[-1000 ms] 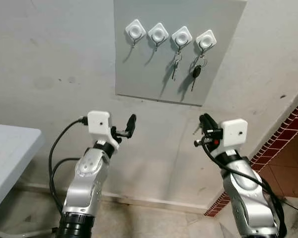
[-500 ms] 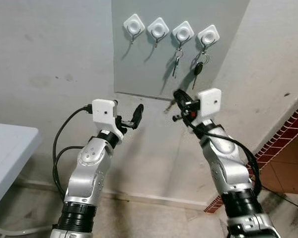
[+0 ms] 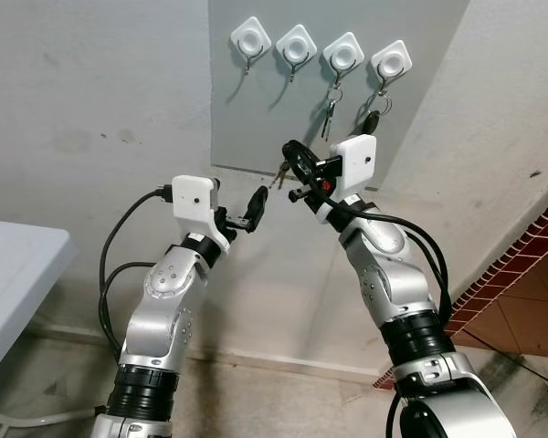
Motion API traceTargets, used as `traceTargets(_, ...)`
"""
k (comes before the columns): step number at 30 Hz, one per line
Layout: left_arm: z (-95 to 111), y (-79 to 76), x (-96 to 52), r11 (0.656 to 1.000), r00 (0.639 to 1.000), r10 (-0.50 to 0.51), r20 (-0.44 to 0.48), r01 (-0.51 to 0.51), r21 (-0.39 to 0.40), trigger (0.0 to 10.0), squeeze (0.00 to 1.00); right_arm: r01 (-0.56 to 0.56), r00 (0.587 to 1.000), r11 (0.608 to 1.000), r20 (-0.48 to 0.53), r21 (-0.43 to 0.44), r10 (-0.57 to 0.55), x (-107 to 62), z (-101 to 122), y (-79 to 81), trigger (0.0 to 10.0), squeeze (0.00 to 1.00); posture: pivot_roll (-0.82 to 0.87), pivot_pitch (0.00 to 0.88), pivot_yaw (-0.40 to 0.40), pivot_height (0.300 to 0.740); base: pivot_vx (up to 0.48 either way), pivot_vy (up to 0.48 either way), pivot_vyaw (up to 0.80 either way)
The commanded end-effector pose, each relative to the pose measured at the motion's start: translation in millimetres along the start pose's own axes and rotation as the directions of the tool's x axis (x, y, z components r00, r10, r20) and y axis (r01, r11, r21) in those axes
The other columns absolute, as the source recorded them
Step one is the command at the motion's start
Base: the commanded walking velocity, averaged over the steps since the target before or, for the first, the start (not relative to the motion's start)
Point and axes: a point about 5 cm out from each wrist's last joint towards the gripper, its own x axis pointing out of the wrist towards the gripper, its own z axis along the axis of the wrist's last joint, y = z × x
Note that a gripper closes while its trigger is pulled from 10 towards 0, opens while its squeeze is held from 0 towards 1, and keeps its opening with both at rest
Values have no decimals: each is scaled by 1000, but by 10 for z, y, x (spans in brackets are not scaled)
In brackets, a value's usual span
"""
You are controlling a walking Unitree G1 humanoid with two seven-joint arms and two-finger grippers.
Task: Hang keys on a hook
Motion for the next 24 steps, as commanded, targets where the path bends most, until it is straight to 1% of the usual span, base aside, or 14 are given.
traceTargets(1, 80, -56, 32, 999, 999, -31, 20, 31, 9, 10000, 0, 16, 998, 1000, 57, 7, -16, 65, 129, -45, 10000, 0, -7, 52, -91, 740, 0, 0, 0)
traceTargets(6, 94, -64, 45, 999, 999, -38, 24, 38, 9, 10000, 0, 28, 995, 999, 95, 18, -30, 114, 190, -66, 10000, 0, -5, 44, -91, 740, 0, 0, 0)
traceTargets(9, 116, -73, 70, 999, 998, -47, 29, 47, 10, 10000, 0, 55, 988, 998, 144, 27, -59, 162, 277, -106, 10000, 0, -3, 40, -91, 740, 0, 0, 0)
traceTargets(10, 124, -83, 76, 998, 998, -56, 31, 56, 13, 10000, 0, 61, 985, 997, 162, 42, -67, 175, 311, -119, 10000, 0, -2, 38, -89, 740, 0, 0, 0)
traceTargets(12, 127, -89, 79, 998, 998, -63, 31, 62, 14, 10000, 0, 62, 982, 997, 176, 49, -70, 183, 332, -124, 10000, 0, -2, 38, -89, 740, 0, 0, 0)
traceTargets(18, 159, -170, 94, 993, 993, -112, 36, 112, 26, 10000, 0, 74, 971, 995, 221, 65, -87, 240, 431, -160, 10000, 0, -1, 33, -86, 740, 0, 0, 0)
traceTargets(24, 190, -253, 102, 989, 988, -146, 42, 146, 22, 10000, 0, 47, 971, 996, 233, 71, -62, 296, 466, -145, 10000, 0, -1, 33, -83, 740, 0, 0, 0)
